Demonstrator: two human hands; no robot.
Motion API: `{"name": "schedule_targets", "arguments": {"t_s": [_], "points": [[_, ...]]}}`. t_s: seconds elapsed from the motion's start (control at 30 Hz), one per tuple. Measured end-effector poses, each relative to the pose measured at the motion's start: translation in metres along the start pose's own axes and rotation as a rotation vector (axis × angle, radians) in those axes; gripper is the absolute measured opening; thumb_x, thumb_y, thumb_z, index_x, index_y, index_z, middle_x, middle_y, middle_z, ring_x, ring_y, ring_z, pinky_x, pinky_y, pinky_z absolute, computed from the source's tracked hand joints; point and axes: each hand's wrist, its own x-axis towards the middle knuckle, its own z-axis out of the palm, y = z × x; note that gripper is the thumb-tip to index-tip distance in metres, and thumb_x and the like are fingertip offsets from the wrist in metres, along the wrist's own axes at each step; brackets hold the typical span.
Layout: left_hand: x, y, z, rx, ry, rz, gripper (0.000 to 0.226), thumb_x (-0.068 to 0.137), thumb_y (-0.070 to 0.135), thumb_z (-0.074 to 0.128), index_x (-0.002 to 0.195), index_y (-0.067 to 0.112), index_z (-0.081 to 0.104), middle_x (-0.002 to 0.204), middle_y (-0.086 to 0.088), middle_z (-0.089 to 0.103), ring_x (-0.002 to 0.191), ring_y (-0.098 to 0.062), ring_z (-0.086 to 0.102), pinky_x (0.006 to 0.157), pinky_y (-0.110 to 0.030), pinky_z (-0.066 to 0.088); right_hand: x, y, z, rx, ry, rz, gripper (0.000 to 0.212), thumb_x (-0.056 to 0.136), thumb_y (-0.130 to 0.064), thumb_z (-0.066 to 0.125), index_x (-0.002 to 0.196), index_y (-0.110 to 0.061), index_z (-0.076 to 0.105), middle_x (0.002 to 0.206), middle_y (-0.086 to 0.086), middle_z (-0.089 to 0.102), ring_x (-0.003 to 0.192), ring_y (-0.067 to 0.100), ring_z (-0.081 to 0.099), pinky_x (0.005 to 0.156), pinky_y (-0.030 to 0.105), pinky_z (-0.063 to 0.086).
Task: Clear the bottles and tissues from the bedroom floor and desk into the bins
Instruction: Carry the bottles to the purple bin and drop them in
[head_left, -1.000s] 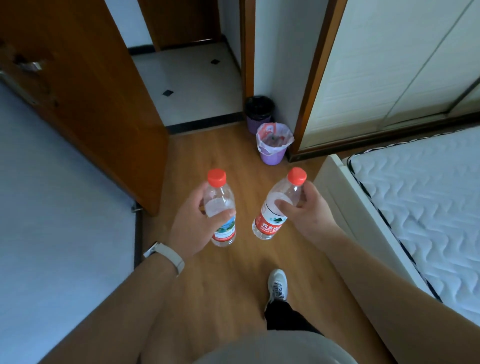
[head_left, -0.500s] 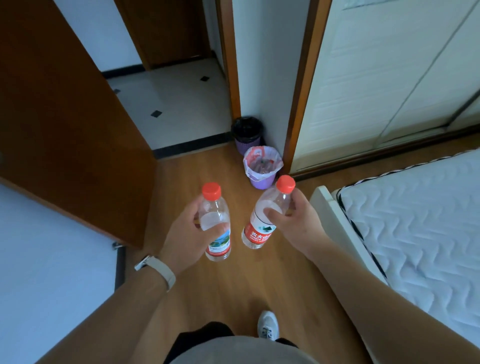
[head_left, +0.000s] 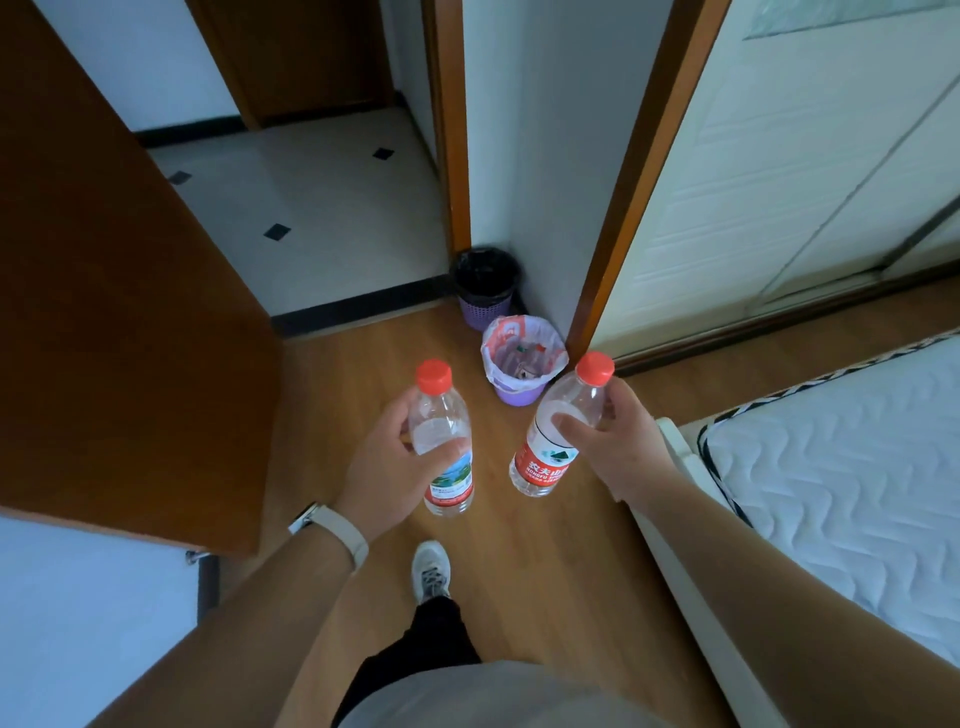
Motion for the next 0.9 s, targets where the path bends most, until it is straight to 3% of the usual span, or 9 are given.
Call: {"name": "schedule_targets", "arguments": {"t_s": [0.13,0.43,0.6,0.7,0.9], "points": [[0.076,-0.004,-0.042,-0.085,-0.038,0.004,0.056,0.080,0.029,0.078,0.130,0.029,0.052,0.117,0.010,0.065,0.108,-0.007,0.063,0.090,-0.036,0.057,0.059,-0.029,0.032,-0.085,0.017,0.027,0.042,0.082,-0.036,0.072,0.117,-0.025,0.052,0.106,-0.008,0.063,0.096,0.012,0.063,0.082,0.034,0.055],[0.216,-0.026,-0.109,-0.150,-0.124,0.005,0.067,0.070,0.049,0.079,0.130,0.041,0.049,0.121,0.011,0.064,0.112,-0.016,0.063,0.091,-0.046,0.056,0.166,-0.099,0.083,-0.108,0.095,0.019,0.047,0.079,-0.039,0.074,0.118,-0.027,0.050,0.104,-0.010,0.064,0.092,0.011,0.064,0.074,0.027,0.056],[0.264,-0.014,-0.111,-0.170,-0.178,0.069,0.055,0.078,0.030,0.080,0.124,0.040,0.053,0.115,0.009,0.067,0.108,-0.014,0.065,0.090,-0.045,0.056,0.204,-0.114,0.088,-0.101,0.151,0.047,0.048,0.078,-0.041,0.073,0.118,-0.028,0.050,0.105,-0.010,0.063,0.093,0.011,0.064,0.075,0.029,0.056],[0.295,-0.009,-0.107,-0.157,-0.216,0.085,0.055,0.079,0.029,0.080,0.125,0.039,0.053,0.115,0.011,0.067,0.108,-0.012,0.065,0.089,-0.045,0.057,0.226,-0.116,0.084,-0.076,0.193,0.074,0.045,0.079,-0.040,0.073,0.115,-0.028,0.051,0.104,-0.009,0.064,0.093,0.012,0.064,0.077,0.033,0.057],[0.359,0.003,-0.087,-0.116,-0.232,0.094,0.053,0.079,0.030,0.079,0.123,0.041,0.053,0.111,0.017,0.066,0.105,-0.004,0.065,0.086,-0.037,0.059,0.285,-0.100,0.078,-0.031,0.215,0.132,0.044,0.081,-0.035,0.074,0.117,-0.027,0.050,0.106,-0.009,0.062,0.093,0.013,0.063,0.072,0.025,0.052]]}}
